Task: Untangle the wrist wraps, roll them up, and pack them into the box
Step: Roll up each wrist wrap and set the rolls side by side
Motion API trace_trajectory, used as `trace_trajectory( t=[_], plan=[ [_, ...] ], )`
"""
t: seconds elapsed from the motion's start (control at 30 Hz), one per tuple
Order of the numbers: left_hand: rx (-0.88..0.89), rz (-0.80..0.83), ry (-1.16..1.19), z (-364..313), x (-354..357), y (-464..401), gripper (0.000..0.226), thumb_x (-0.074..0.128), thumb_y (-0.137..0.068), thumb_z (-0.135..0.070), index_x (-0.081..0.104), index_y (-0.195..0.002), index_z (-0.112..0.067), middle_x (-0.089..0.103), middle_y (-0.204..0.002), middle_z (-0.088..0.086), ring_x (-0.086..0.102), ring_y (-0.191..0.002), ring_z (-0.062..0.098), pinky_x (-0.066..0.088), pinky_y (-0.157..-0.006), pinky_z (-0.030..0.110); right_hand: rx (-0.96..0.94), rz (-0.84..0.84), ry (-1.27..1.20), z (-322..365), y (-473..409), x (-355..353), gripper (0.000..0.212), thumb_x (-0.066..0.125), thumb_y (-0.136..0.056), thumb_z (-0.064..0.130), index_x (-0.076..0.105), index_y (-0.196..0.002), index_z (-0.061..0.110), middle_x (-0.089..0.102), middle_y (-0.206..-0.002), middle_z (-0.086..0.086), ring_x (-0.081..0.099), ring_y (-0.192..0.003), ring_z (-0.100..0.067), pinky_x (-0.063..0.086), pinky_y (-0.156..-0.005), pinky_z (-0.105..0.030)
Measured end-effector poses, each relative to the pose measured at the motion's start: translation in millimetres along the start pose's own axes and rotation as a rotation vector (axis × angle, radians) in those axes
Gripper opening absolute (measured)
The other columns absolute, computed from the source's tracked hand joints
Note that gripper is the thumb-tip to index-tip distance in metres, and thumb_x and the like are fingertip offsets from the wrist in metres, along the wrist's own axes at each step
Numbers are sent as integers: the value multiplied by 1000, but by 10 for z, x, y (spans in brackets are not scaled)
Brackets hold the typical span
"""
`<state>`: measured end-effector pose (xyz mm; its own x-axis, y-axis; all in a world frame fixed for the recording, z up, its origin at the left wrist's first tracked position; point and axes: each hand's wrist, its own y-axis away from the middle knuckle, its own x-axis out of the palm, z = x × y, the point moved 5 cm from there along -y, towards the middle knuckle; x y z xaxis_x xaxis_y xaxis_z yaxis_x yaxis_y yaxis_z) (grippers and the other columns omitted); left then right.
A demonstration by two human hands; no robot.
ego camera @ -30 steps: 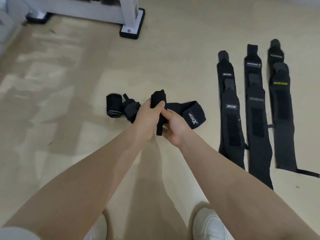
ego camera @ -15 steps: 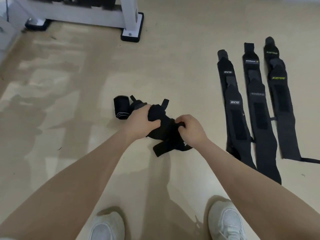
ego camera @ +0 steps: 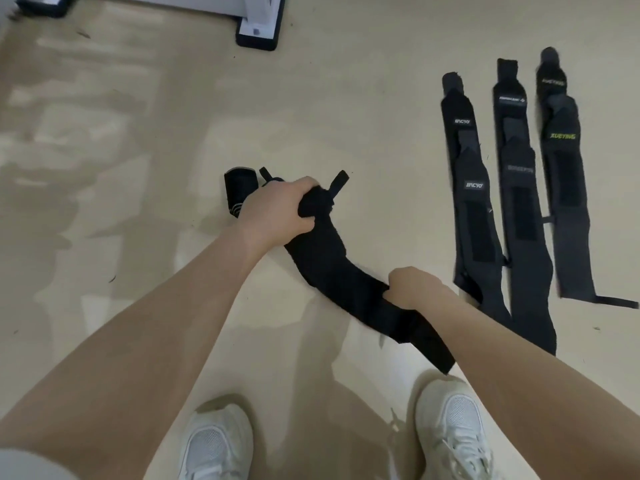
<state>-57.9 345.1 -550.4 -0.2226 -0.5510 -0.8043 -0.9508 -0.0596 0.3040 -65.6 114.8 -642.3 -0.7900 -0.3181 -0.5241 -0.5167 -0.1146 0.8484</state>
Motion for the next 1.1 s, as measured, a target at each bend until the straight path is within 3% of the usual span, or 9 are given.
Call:
trace_trajectory(
  t=[0.1,0.2,0.3,0.47,0.67,0.77,0.87,1.0,1.1],
  plan=[
    [120,56,-138,-215,6,-69,43,59,-84,-26,50,-125,-25,64,-100,1,58,-94,23,42,-64,31,-219,-306,-505,159,224,-515,44,50,-95,34,43,-135,18,45,-136,0,49,-118,-20,40,-94,-32],
    [160,106,-121,-328,-17,-84,45,62,-81,-29,47,-123,-20,62,-100,2,57,-90,22,40,-64,31,-569,-314,-1082,404,563,-929,57,57,-93,29,31,-143,30,41,-138,17,43,-124,-3,33,-102,-23],
    [176,134,-4,-349,-37,-53,43,65,-78,-28,42,-114,-18,63,-99,1,58,-86,22,47,-67,36,-643,-320,-1174,490,630,-1025,63,62,-90,23,29,-143,33,50,-130,11,51,-117,-3,38,-100,-19],
    [157,140,155,-271,12,73,44,68,-80,-29,38,-110,-17,60,-91,0,59,-80,20,50,-67,35,-615,-222,-1301,608,628,-945,17,56,-93,24,57,-110,22,65,-106,-2,64,-97,-14,53,-87,-29],
    [170,28,206,-205,39,152,45,71,-80,-25,51,-120,-16,45,-105,-6,50,-95,14,45,-85,33,-536,-11,-1432,726,624,-843,23,49,-97,36,50,-118,29,62,-108,4,63,-92,-14,51,-78,-29],
    [182,-60,327,-234,13,179,43,75,-77,-23,60,-117,-19,43,-105,-6,47,-96,10,43,-89,29,-471,-129,-1403,744,638,-898,36,43,-94,51,47,-119,24,60,-109,5,61,-98,-12,50,-81,-27],
    [177,-136,380,-233,-4,197,48,77,-75,-24,61,-120,-22,43,-104,-7,47,-93,7,44,-89,29,-435,-245,-1467,735,643,-980,24,47,-95,43,52,-109,24,62,-100,3,61,-89,-13,51,-73,-27],
    [-78,-183,609,-134,2,199,82,83,-68,-33,39,-137,-26,49,-111,-7,51,-98,7,43,-83,21,-432,-189,-1628,704,646,-1034,7,48,-96,31,53,-101,31,60,-98,3,59,-86,-16,51,-72,-34],
    [-347,-83,1003,-65,159,207,78,76,-73,-45,37,-136,-22,54,-117,-5,57,-101,9,50,-82,27,-441,-128,-1724,652,629,-1003,10,47,-97,27,52,-104,32,59,-102,1,59,-89,-18,52,-73,-35]
  ],
)
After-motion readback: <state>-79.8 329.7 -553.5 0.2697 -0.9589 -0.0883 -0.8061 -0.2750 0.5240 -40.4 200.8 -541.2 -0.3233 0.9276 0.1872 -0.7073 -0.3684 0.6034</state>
